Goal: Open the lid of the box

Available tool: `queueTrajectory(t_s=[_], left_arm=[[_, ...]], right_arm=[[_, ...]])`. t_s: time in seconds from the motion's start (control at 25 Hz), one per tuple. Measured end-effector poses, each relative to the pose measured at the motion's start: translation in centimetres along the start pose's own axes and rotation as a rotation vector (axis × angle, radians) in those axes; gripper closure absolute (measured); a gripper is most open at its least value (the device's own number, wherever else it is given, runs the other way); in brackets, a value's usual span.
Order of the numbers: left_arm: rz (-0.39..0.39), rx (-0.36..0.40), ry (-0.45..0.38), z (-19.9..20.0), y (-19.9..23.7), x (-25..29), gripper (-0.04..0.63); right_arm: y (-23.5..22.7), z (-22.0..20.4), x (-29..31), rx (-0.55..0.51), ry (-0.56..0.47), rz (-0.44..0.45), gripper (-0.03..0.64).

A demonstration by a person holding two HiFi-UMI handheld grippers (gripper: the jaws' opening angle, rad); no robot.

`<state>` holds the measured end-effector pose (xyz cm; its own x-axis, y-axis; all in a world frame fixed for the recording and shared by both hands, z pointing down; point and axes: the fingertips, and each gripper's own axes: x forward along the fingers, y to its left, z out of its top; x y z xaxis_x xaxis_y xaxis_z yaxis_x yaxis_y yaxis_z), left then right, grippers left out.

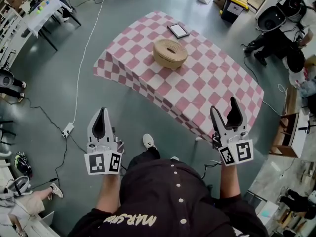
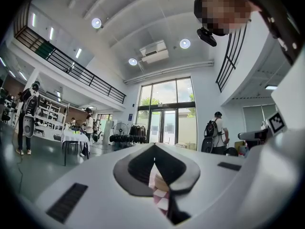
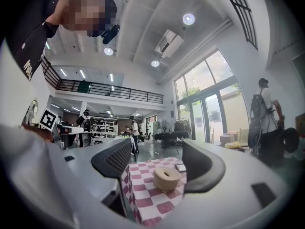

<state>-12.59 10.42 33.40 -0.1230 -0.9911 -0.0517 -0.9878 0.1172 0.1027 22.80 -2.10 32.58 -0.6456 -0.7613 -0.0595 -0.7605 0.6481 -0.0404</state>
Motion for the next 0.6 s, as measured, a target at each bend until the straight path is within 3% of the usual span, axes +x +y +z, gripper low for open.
queueTrajectory(t_s=[0.6], left_arm=[[-0.097,0.000,0.033,-0.5,6.5,7.6,0.584]], right_arm=[[4.0,-1.7,8.4,0.002,0.017,-0.035,0.296]])
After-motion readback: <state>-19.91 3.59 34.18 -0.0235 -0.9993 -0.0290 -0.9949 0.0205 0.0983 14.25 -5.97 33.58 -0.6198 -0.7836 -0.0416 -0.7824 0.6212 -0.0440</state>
